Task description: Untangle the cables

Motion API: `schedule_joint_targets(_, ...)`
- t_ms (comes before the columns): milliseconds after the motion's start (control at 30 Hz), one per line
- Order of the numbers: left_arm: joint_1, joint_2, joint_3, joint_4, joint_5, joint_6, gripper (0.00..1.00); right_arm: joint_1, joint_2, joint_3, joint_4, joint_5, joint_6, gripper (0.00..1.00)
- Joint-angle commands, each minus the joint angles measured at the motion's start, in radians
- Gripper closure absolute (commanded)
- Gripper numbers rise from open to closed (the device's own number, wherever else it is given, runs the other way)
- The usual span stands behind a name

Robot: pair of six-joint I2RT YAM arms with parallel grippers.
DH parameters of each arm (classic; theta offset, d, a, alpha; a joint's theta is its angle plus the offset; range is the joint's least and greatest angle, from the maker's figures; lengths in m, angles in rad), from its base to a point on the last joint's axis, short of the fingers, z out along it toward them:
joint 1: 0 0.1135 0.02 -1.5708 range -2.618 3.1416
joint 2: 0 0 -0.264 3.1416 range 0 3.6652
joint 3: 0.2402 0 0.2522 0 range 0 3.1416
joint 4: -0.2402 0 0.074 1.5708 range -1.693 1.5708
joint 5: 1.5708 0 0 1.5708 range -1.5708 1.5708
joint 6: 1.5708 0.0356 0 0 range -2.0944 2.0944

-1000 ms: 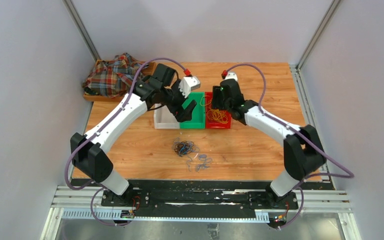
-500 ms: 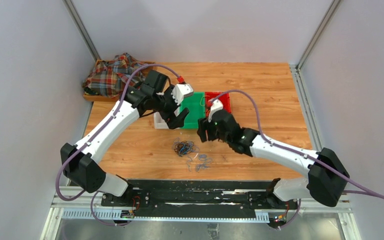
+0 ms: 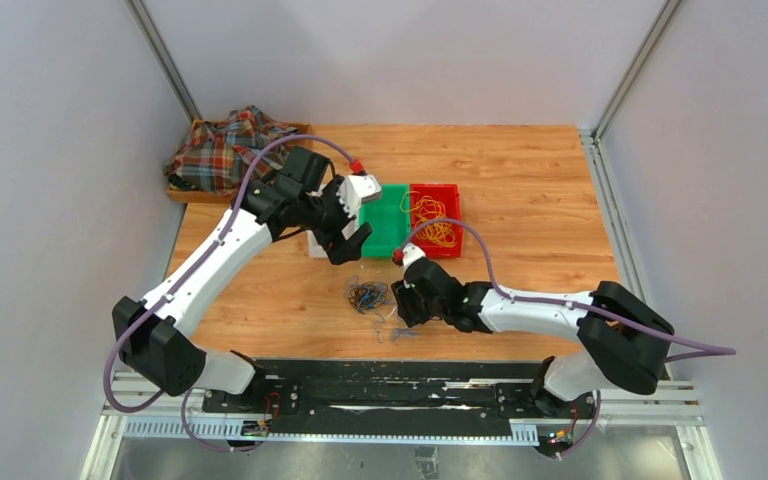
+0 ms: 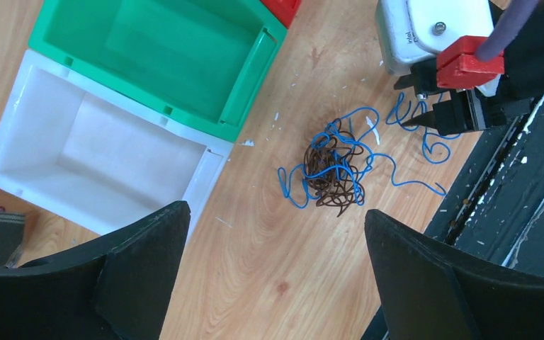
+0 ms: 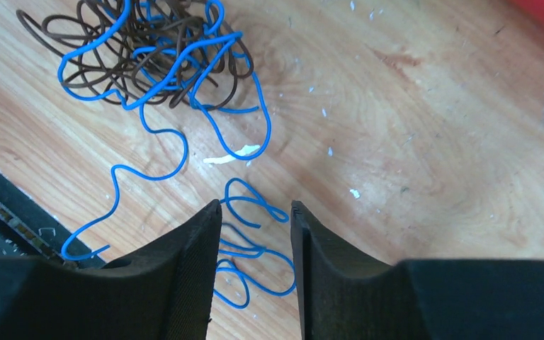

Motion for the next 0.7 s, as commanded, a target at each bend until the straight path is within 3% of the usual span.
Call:
schedule_joint_targets(0,0.006,-0.027,0.009,-0.016,0.012,0.023,0.02,0.015,-0.011,-0.015,0.001,-0.034,0.002,0.61)
schedule_joint_targets(100,0.006,-0.03,0.016,-0.023,0.005,0.032,0.03,0.015,-0.034,-0.039,0.001,-0.049,0.004,0.68)
schedule_joint_targets(200,0.005,-0.034,0.018,-0.026,-0.001,0.037,0.03,0.015,-0.057,-0.052,-0.017,-0.024,0.013,0.95)
schedule_joint_targets(233,0.006,-0.036,0.018,-0.028,-0.004,0.039,0.03,0.015,-0.071,-0.055,-0.027,-0.017,0.014,0.99)
schedule_joint_targets(400,0.006,-0.047,0.013,-0.037,-0.002,0.049,0.04,0.015,-0.225,-0.052,-0.105,0.013,0.01,0.99)
schedule_joint_targets(667,0.006,-0.062,0.016,-0.057,0.047,0.062,0.04,0.013,-0.439,0.103,-0.339,0.019,-0.032,0.99)
